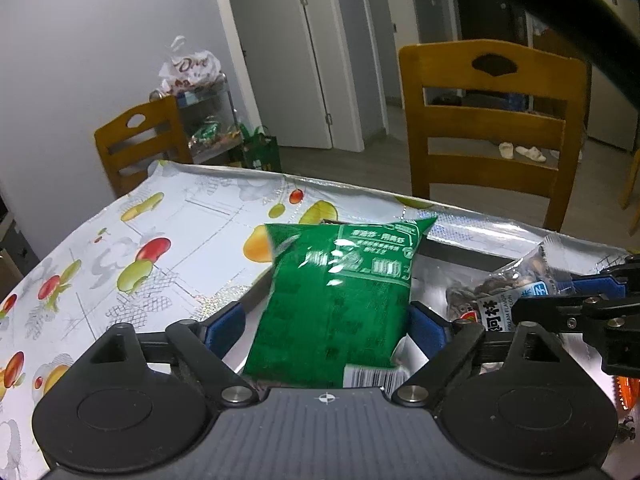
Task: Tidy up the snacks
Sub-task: 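Open the right gripper over the tray while the left releases the green chip bag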
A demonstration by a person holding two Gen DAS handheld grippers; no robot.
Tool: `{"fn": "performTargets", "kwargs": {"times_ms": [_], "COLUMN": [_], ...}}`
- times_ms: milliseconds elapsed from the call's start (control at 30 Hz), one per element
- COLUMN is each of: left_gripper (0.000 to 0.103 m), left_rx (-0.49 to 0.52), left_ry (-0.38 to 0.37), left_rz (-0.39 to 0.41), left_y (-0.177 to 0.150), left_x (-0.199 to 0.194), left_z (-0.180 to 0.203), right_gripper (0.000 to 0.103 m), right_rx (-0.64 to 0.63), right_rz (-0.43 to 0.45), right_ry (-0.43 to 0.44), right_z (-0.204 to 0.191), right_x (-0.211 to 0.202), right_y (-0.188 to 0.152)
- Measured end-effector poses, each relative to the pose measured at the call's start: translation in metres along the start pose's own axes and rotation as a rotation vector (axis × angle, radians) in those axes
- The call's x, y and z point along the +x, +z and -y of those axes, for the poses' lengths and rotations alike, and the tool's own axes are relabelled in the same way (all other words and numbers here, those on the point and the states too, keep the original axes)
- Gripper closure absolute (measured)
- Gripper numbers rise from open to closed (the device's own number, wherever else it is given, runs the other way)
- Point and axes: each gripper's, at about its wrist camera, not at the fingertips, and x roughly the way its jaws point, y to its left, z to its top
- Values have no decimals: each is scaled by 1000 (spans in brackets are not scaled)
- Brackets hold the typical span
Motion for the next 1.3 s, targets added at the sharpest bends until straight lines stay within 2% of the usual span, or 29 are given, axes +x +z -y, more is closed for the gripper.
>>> {"fn": "performTargets", "kwargs": {"times_ms": [167, 300, 433, 567, 900, 1133, 1300], "left_gripper": [10, 5, 3, 2, 1, 0, 0], "left_rx": [-9, -17, -14, -12, -34, -127, -192], "left_ry": [3, -8, -12, -15, -18, -29, -35], "left_rz": [3, 9, 23, 47, 88, 109, 124], "left_y": [0, 0, 0, 0, -4, -27, -49], "left_x": [-4, -10, -18, -30, -60, -94, -123], "left_z": [-2, -1, 0, 1, -1, -10, -19], "right_gripper": [78, 61, 56, 45, 43, 41, 40], "right_rx": [3, 10, 1, -3, -20, -5, -44], "right_rz": [-1, 13, 20, 42, 83, 92, 77], "right_ry": [-2, -8, -11, -10, 21, 54, 83], "right_z": [0, -1, -4, -6, -20, -25, -41], "right_x": [1, -1, -5, -13, -45, -65, -72], "right_y": [-1, -2, -2, -2, -2, -6, -12]}}
